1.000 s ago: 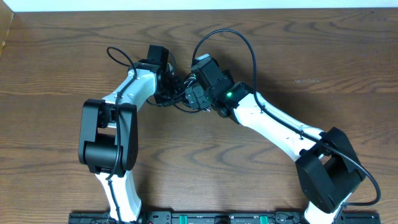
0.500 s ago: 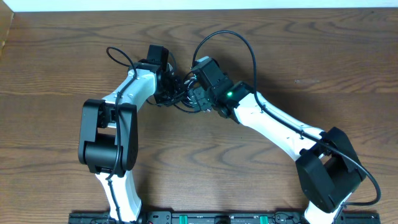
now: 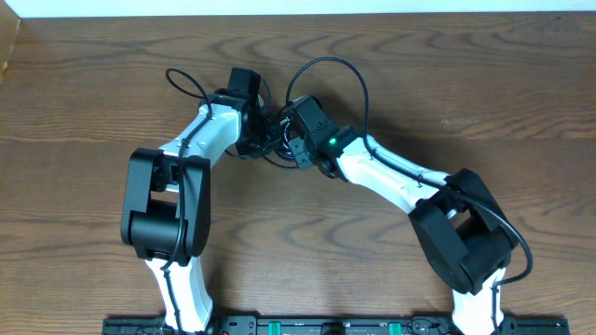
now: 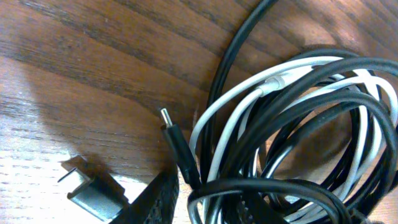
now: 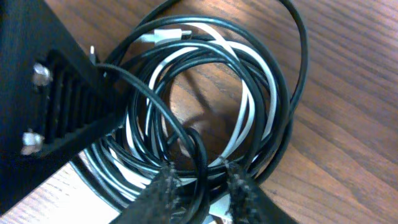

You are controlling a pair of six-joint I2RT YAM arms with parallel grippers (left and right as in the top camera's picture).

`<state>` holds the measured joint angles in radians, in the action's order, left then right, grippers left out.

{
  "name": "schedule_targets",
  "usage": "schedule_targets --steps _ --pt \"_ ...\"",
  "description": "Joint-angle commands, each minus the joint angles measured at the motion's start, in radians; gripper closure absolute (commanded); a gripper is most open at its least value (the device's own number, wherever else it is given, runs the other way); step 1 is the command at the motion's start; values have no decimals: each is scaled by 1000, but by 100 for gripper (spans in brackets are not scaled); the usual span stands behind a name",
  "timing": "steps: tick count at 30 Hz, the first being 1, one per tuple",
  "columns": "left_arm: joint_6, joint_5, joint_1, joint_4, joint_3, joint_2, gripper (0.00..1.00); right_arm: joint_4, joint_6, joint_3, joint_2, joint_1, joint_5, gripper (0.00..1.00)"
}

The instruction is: Untangle cables

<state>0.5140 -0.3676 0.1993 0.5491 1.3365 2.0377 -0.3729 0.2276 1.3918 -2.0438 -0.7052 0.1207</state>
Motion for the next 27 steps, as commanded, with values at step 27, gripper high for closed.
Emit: schedule_targets --steps 27 --pt "23 -43 0 25 -6 18 65 41 53 2 17 -5 -99 99"
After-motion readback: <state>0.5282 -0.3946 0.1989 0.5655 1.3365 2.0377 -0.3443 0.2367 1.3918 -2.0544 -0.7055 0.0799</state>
